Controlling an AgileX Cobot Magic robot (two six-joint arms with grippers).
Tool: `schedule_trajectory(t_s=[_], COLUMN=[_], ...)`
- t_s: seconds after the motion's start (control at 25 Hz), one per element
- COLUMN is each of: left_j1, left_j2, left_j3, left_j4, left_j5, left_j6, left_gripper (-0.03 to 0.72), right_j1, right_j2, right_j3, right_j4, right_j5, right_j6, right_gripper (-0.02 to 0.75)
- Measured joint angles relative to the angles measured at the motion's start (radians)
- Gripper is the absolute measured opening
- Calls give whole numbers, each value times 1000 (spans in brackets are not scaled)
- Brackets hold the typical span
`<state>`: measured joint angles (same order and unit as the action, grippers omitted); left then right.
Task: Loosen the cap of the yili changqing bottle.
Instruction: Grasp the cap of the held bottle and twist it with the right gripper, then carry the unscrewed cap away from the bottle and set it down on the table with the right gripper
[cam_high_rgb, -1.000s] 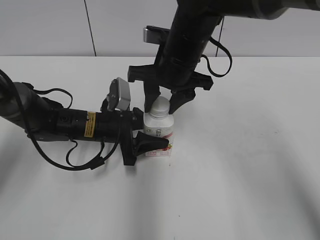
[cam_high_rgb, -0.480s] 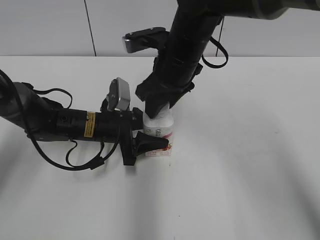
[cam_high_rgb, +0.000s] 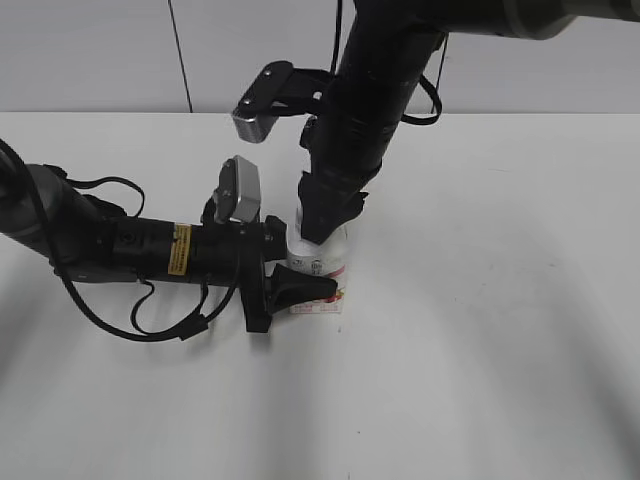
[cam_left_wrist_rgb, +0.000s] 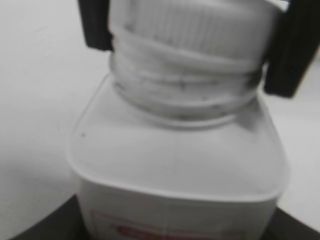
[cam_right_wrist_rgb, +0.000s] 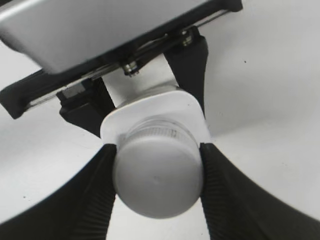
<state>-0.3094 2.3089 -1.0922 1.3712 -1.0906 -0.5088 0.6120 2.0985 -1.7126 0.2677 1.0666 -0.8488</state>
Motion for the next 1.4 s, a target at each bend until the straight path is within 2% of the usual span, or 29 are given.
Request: schedule_trajectory(t_s=[0.24,0.52,1.12,1.28,1.4], left_j1=[0,0,-1,-1,-1], left_j2=[0,0,0,1,1], left_j3=[0,0,0,0,0], left_j4=[3,8,24,23,21], left_j5=[-3,-5,-15,-15,-15], left_j6=[0,0,-3,-4,-4], left_gripper=[391,391,391,391,391], right_j1=[0,0,0,0,-1], right_j2=[0,-1,-59,-78,-94], right_j3=[0,0,0,0,0], right_j4=[0,-1,0,-38,-108], right_j5=[0,15,91,111,113], right_j6=[-191,-261,-262,-174,-49], right_gripper=[396,395,389,389,389])
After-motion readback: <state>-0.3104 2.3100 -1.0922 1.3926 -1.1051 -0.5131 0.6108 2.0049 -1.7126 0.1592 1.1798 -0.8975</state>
